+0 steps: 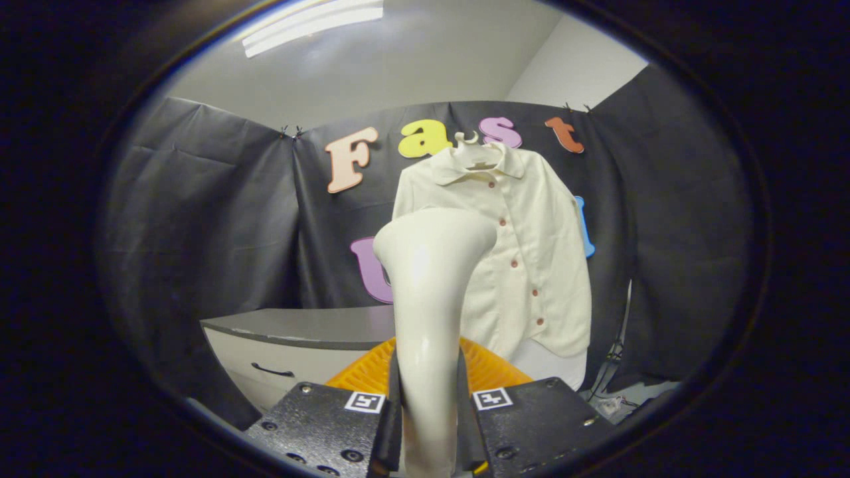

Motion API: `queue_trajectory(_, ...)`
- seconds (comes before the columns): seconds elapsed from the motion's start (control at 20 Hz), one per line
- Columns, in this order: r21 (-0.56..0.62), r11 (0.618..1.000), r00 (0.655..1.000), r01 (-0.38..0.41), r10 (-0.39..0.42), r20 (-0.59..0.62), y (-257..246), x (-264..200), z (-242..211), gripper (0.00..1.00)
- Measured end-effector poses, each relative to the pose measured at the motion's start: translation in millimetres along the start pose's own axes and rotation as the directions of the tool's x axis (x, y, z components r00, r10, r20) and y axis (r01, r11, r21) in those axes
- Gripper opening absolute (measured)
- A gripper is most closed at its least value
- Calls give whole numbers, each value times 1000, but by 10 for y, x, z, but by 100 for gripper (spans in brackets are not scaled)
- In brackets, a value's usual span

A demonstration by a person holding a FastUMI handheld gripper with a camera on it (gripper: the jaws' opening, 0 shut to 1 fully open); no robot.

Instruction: Iron the clothes twice with a garment steamer, once on the left side and once on the right side.

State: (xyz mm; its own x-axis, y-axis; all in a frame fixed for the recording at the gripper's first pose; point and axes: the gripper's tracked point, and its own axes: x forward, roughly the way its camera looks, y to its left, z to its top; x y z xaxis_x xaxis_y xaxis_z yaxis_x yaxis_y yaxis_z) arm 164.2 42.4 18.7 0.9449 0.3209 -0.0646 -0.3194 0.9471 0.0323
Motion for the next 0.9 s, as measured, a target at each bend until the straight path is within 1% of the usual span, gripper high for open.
queue_trajectory(0.2, -9, 998, 998, 62, -61, 35, 235, -100, 234, 34)
queue_trajectory(0.3, -32, 995, 995, 91, -90, 47, 341, -142, 336, 34)
queue_trajectory(0.6, -15, 996, 993, 86, -85, 78, 872, -323, 576, 34)
queue_trajectory(0.75, -20, 998, 996, 63, -62, 60, 1158, -382, 591, 34)
queue_trajectory(0.9, -33, 998, 997, 56, -54, 55, 1284, -455, 578, 34)
